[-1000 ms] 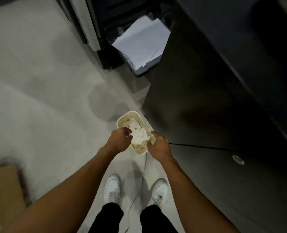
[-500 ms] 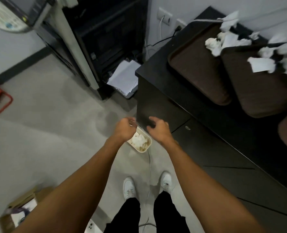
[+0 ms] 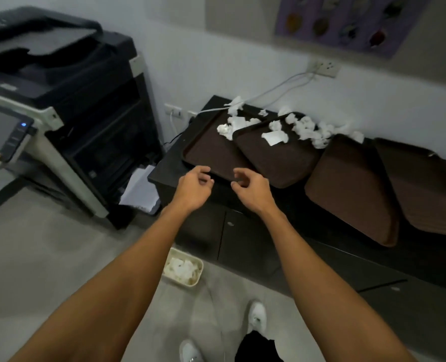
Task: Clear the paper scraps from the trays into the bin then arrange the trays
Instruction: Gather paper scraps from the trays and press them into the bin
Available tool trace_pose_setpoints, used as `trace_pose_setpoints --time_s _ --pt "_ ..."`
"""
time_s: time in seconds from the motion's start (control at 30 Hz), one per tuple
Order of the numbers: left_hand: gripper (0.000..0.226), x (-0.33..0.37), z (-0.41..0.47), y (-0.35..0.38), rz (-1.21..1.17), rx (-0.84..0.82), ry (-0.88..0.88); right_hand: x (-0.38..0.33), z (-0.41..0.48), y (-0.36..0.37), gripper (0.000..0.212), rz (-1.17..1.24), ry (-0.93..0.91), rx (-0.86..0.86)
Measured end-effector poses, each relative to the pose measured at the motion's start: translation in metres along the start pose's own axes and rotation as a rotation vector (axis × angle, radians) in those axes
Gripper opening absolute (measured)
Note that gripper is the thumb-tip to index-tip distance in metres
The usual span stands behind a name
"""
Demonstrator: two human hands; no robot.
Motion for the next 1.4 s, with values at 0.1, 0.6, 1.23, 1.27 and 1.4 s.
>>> trace_pose_setpoints --time_s 0.1,0.6,1.23,1.27,1.4 --pt "0.036 0.047 0.013 0.025 0.008 -0.055 0.089 0.007 0.004 -0.049 0.045 0.008 0.004 0.113" --pt "0.031 0.207 0.103 0.189 -0.021 -0.196 0.273 0.101 0.068 -0.248 0.044 0.016 0.073 0.361" --pt "0.028 0.273 0.240 0.364 0.041 -0.202 0.223 0.278 0.233 -0.389 0.038 -0.142 0.183 0.354" --pt "0.028 0.272 0.246 0.371 0.065 -0.193 0.221 0.286 0.242 -0.392 0.039 -0.145 0.182 0.345" --pt "0.027 0.269 0.268 0.393 0.089 -0.197 0.210 0.316 0.278 -0.393 0.043 -0.250 0.149 0.279"
Point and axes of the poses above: each hand's wrist, its own z-axis towards the middle knuckle, its own y-axis out of the palm, x = y × z, the point moved 3 cm from there along z, towards the middle knuckle, and after that the axes turned 1 degree about -x, right-handed, at the moved point
